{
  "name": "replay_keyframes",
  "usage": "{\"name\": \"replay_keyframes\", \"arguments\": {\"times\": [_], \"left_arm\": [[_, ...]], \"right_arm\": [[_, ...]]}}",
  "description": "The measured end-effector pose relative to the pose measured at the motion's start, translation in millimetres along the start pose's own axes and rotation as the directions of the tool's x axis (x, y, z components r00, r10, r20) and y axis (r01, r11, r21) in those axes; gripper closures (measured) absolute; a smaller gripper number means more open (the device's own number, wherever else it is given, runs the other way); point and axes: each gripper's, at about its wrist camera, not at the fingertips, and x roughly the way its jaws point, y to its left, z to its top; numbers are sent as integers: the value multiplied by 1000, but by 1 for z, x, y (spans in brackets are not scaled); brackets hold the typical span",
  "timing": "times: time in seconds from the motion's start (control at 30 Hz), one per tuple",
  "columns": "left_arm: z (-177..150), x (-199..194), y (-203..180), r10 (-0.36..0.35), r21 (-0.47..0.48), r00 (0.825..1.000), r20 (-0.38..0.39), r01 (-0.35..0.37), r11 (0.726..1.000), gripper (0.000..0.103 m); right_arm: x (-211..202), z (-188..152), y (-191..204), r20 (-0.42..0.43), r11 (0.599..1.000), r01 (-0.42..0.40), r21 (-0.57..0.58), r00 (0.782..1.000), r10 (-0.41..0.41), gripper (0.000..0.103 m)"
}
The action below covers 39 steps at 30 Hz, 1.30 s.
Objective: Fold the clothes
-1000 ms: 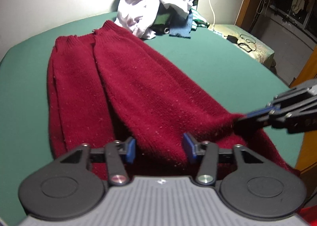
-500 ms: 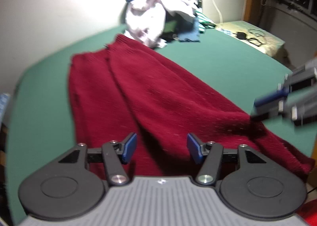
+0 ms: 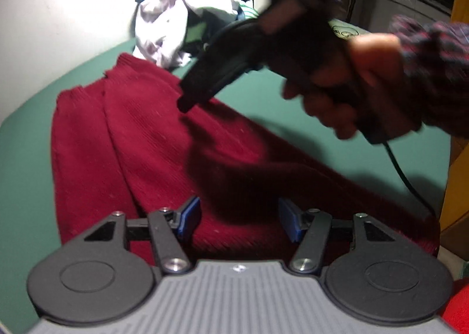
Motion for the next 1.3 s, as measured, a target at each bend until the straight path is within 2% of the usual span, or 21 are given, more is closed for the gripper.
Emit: {"name": "replay_keyframes", "arguments": {"times": [0.07,0.1,0.23,0.3,0.37,0.47,0.53,0.57,0.7,0.8,0.93,0.97,1.0,1.03,1.13,1.3], "left_arm": [[-3,7,-3,-10,-5,1000,-18,10,1000,40],[-3,8,-3,-16,-11,1000,-24,16,1000,40],[2,3,-6,-63,-36,998,-7,63,997,38],[2,4,-11,-77,-21,997,-5,77,997,31],[-3,12,-15,-71,-9,997,-28,71,997,30],[-7,12,-17,-66,-11,997,-40,66,998,30],[-6,11,-16,-78,-18,996,-42,77,997,30],[-7,11,-16,-79,-18,996,-44,78,997,30],[-7,12,-17,-88,-24,995,-49,87,996,28],[-7,13,-15,-101,-25,993,-53,100,995,26],[-6,16,-13,-130,-23,990,-57,129,991,19],[-6,16,-13,-132,-21,990,-58,131,991,18],[-6,17,-14,-133,-20,989,-58,132,991,17],[-6,17,-14,-133,-19,989,-59,132,991,17],[-3,18,-14,-129,-22,990,-62,128,992,18],[-1,20,-13,-126,-36,990,-70,123,992,17]], "right_arm": [[2,2,0,-6,1000,-8,-4,1000,8,82],[1,3,0,2,1000,-12,-11,1000,12,98],[-11,12,0,62,999,14,-46,998,-11,100],[-9,13,-3,49,998,24,-56,999,-21,100],[0,10,-3,27,995,44,-87,999,-42,99],[7,10,-4,-10,996,14,-86,1000,-15,95],[4,18,-7,27,999,-4,-48,1000,5,68],[3,24,-10,54,1000,-9,-27,998,10,65],[20,52,-11,118,1000,-9,-4,993,10,65],[41,69,-10,115,1000,3,-20,993,0,71],[67,77,-13,93,998,39,-56,995,-34,74],[70,77,-15,83,998,32,-61,996,-27,78],[74,77,-16,73,998,25,-66,997,-20,90],[74,78,-17,74,997,23,-73,997,-18,97],[70,83,-16,117,995,46,-91,992,-35,99],[88,94,-26,133,989,138,-58,983,-130,103]]}}
